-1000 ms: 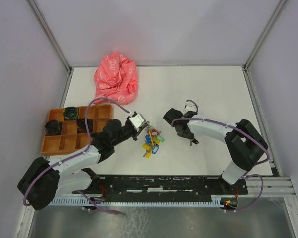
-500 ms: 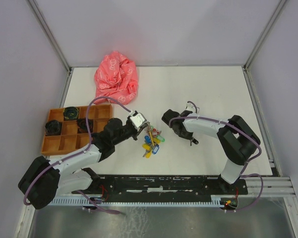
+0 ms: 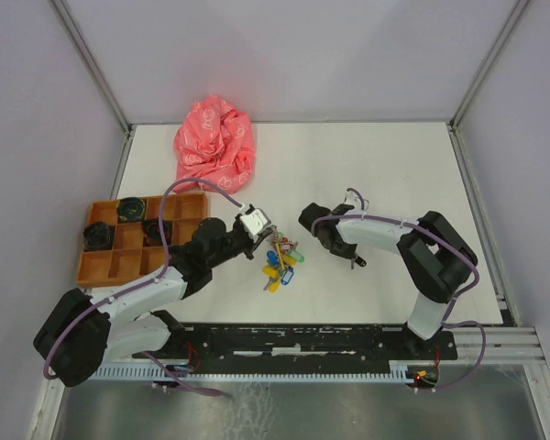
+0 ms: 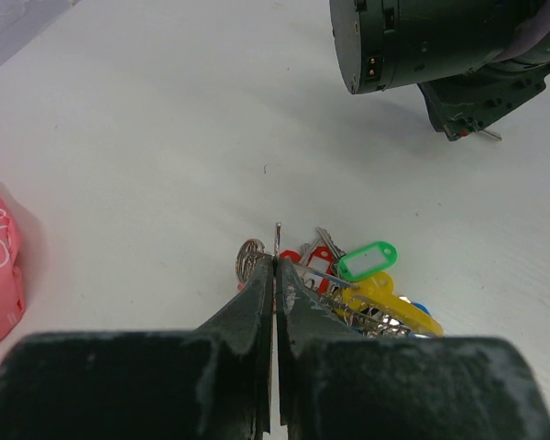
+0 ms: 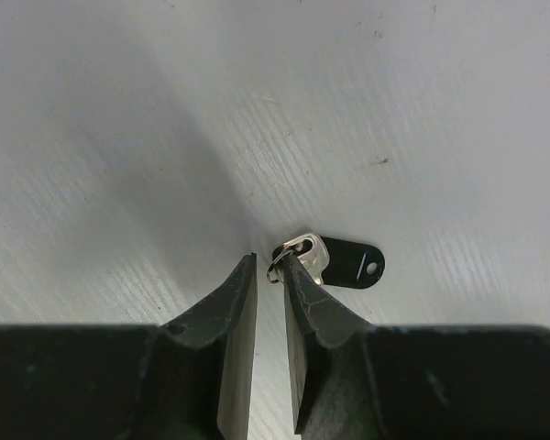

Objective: Put the keys on the keyring

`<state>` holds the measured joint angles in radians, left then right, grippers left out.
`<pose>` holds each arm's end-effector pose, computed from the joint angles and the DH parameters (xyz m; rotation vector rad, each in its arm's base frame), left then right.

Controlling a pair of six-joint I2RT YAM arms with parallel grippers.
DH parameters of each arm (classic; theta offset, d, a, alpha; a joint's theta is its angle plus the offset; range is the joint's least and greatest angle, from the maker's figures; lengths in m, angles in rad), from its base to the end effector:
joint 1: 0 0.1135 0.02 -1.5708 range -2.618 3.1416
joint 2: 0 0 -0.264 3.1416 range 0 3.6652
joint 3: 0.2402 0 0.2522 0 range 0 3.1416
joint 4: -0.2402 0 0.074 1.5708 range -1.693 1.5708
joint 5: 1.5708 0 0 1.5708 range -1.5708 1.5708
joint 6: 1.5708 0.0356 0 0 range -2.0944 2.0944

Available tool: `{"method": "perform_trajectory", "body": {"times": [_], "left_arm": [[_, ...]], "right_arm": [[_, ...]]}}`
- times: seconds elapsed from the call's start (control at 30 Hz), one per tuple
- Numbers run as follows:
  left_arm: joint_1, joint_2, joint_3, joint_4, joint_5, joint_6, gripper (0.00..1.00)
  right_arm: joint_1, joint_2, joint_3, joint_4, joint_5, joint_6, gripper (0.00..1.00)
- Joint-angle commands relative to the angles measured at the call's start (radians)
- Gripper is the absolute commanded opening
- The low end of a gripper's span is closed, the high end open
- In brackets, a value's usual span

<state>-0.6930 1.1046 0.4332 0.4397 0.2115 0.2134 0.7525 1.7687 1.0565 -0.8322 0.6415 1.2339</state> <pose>0.1771 -0.1567 0.2189 0.9357 1.5716 -0.5306 0.2330 0.1890 0.1552 0.6202 2.4796 -0.4354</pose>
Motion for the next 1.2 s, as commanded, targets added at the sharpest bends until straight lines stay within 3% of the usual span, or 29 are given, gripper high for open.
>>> {"method": "perform_trajectory", "body": {"times": [0.0,0.2,0.5,0.8,1.0,1.17], "left_arm": [[0.003,0.005,0.054,0.027,0.012,-0.014,0.03],[0.003,0.003,0.054,0.025,0.012,-0.013,0.03],[0.003,0.001,0.051,0.030,0.016,-0.011,0.03],[0.003,-0.002,0.041,0.046,0.001,0.000,0.03],[0.003,-0.009,-0.014,0.154,0.023,0.043,0.03],[0.003,-0.021,-0.030,0.196,0.030,0.067,0.03]], "right_arm": [[-0.005,0.010,0.005,-0.035,0.067,0.039,0.25],[-0.004,0.010,-0.001,-0.036,0.063,0.038,0.20],[-0.004,-0.059,-0.008,-0.010,0.057,-0.055,0.01],[-0.003,-0.289,-0.108,0.261,-0.025,-0.477,0.01],[-0.004,-0.436,-0.155,0.365,-0.049,-0.723,0.01],[-0.004,-0.597,-0.232,0.540,-0.248,-0.979,0.01]]}}
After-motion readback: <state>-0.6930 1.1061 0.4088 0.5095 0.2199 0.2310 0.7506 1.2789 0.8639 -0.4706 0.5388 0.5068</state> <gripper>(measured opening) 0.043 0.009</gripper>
